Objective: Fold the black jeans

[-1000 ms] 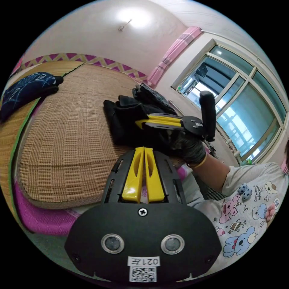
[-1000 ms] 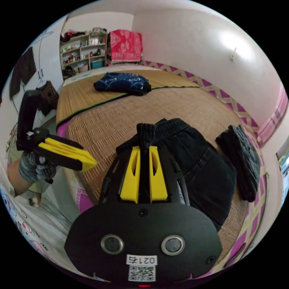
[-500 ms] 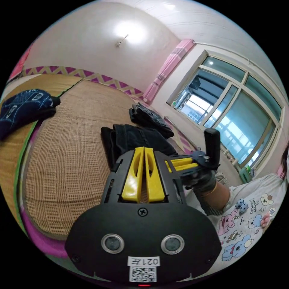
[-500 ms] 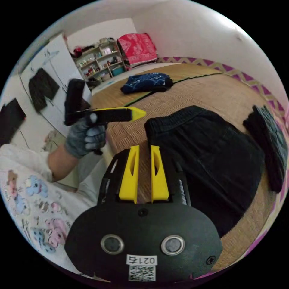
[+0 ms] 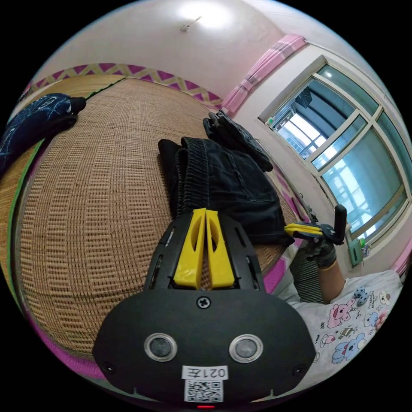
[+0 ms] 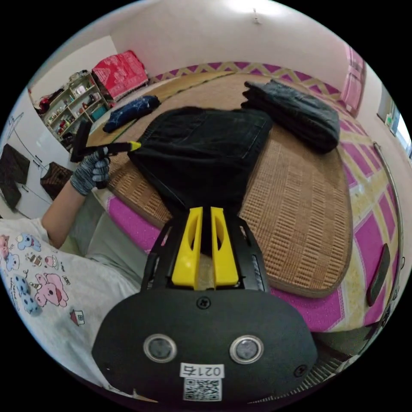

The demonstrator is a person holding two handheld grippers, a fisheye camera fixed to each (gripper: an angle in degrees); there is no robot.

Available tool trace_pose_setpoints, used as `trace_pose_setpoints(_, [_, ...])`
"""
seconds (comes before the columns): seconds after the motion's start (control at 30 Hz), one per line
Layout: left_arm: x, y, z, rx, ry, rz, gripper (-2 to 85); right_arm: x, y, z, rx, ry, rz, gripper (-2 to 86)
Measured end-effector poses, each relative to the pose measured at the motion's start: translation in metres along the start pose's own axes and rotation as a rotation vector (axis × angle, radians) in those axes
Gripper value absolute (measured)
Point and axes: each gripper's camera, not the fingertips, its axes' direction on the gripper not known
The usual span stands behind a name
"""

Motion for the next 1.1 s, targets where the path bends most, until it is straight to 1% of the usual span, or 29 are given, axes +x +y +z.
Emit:
trace_pose_setpoints(0.07, [-0.003, -0.005, -0.002, 0.012, -0.003, 0.008, -1.0, 0.008, 0.011, -0.019, 0.093, 0.048, 0.032, 7.7])
trace_pose_setpoints(0.1, [-0.004, -0.006, -0.003, 0.016, -0.005, 0.010, -1.0, 0.012, 0.018, -0.021, 0.107, 0.067, 0.043, 9.7])
trace_pose_setpoints(0.17, [-0.006, -0.012, -0.005, 0.023, -0.019, 0.011, -1.0, 0.018, 0.026, -0.008, 0.050, 0.065, 0.046, 10.6])
trace_pose_setpoints(0.23, [-0.006, -0.017, -0.007, 0.027, -0.030, 0.013, -1.0, 0.024, 0.033, 0.007, 0.013, 0.053, 0.064, 9.0])
trace_pose_setpoints(0.3, [-0.008, -0.022, -0.009, 0.028, -0.033, 0.015, -1.0, 0.034, 0.044, -0.001, 0.106, 0.040, 0.100, 3.1])
trace_pose_setpoints(0.4, [-0.015, -0.031, -0.012, 0.030, -0.019, 0.006, -1.0, 0.043, 0.051, -0.026, 0.187, 0.030, 0.104, 1.4])
trace_pose_setpoints(0.43, [-0.018, -0.035, -0.013, 0.031, -0.011, 0.001, -1.0, 0.042, 0.052, -0.027, 0.187, 0.045, 0.095, 1.3])
trace_pose_setpoints(0.47, [-0.020, -0.038, -0.015, 0.033, -0.003, -0.006, -0.9, 0.039, 0.054, -0.021, 0.155, 0.086, 0.075, 1.1])
trace_pose_setpoints(0.5, [-0.022, -0.040, -0.016, 0.034, 0.001, -0.008, -0.9, 0.038, 0.057, -0.003, 0.078, 0.130, 0.049, 0.9])
trace_pose_setpoints(0.53, [-0.025, -0.044, -0.017, 0.034, 0.010, -0.012, -0.9, 0.040, 0.060, 0.004, 0.075, 0.149, 0.042, 0.8])
trace_pose_setpoints(0.57, [-0.028, -0.048, -0.019, 0.037, 0.021, -0.021, -0.9, 0.047, 0.066, 0.001, 0.116, 0.132, 0.060, 0.8])
trace_pose_setpoints(0.63, [-0.033, -0.052, -0.022, 0.050, 0.048, -0.043, -0.8, 0.063, 0.062, -0.009, 0.077, 0.105, 0.082, 0.9])
trace_pose_setpoints(0.7, [-0.037, -0.057, -0.033, 0.105, 0.100, -0.040, -0.6, 0.083, 0.059, -0.038, 0.197, 0.051, 0.106, 2.4])
trace_pose_setpoints(0.73, [-0.040, -0.060, -0.047, 0.194, 0.147, -0.026, -0.4, 0.088, 0.056, -0.044, 0.217, 0.038, 0.105, 3.7])
trace_pose_setpoints(0.77, [-0.045, -0.064, -0.060, 0.277, 0.156, -0.032, 0.3, 0.104, 0.045, -0.049, 0.235, 0.007, 0.108, 6.5])
trace_pose_setpoints(0.8, [-0.048, -0.068, -0.064, 0.294, 0.141, -0.049, 0.6, 0.122, 0.029, -0.047, 0.231, -0.024, 0.114, 8.0])
trace_pose_setpoints(0.83, [-0.056, -0.079, -0.066, 0.282, 0.105, -0.091, 5.1, 0.131, 0.021, -0.044, 0.227, -0.044, 0.113, 8.7])
trace_pose_setpoints(0.87, [-0.065, -0.093, -0.062, 0.232, 0.099, -0.127, 8.9, 0.154, 0.002, -0.034, 0.219, -0.088, 0.124, 9.8])
trace_pose_setpoints(0.9, [-0.071, -0.100, -0.059, 0.200, 0.107, -0.142, 10.3, 0.178, -0.016, -0.022, 0.207, -0.149, 0.149, 10.9])
trace_pose_setpoints(0.97, [-0.092, -0.121, -0.041, 0.094, 0.180, -0.199, 14.4, 0.218, -0.043, 0.001, 0.181, -0.262, 0.210, 12.3])
trace_pose_setpoints(1.0, [-0.096, -0.125, -0.037, 0.066, 0.198, -0.206, 14.8, 0.243, -0.058, 0.015, 0.167, -0.356, 0.243, 13.0])
trace_pose_setpoints(1.07, [-0.105, -0.139, -0.021, -0.034, 0.266, -0.217, 15.8, 0.276, -0.076, 0.037, 0.128, -0.484, 0.295, 13.6])
trace_pose_setpoints(1.1, [-0.106, -0.142, -0.019, -0.036, 0.278, -0.212, 15.8, 0.292, -0.085, 0.049, 0.114, -0.550, 0.313, 13.9])
